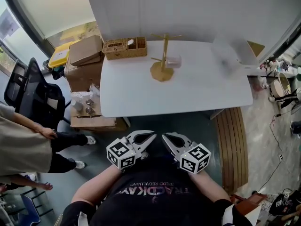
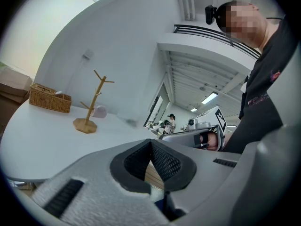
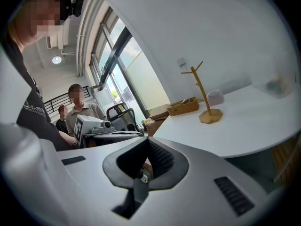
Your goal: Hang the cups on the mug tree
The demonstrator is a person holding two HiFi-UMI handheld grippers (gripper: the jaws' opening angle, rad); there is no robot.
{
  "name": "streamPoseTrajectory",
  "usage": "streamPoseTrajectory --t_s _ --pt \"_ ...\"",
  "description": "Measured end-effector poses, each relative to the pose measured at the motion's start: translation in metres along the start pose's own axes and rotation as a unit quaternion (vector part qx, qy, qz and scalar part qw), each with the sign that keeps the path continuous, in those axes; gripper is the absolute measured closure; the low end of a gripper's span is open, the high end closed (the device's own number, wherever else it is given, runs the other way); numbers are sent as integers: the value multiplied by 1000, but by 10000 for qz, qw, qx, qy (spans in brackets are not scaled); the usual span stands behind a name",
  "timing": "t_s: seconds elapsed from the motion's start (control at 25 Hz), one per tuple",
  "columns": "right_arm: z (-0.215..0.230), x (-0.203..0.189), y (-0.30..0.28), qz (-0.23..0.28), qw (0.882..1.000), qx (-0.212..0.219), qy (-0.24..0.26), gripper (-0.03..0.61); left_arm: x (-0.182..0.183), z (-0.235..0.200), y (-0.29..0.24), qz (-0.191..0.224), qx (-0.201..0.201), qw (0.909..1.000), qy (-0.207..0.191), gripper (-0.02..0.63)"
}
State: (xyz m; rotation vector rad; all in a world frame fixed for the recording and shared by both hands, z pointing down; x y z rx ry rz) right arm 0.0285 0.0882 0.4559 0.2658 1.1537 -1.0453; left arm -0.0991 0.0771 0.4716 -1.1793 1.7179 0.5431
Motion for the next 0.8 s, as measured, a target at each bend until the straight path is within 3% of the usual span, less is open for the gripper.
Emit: streamPoseTrajectory --t_s 0.8 --pt "2 1 -10 -8 10000 -15 -21 569 1 -9 -1 -49 -41 10000 -15 618"
Point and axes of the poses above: the fingertips, and each gripper's own axes: y backward along the fingers, z to its right, x out of its top, the point moved 6 cm from there along y, backward along the fingers, and after that the axes turned 1 degree about y, right-handed, at the moved point
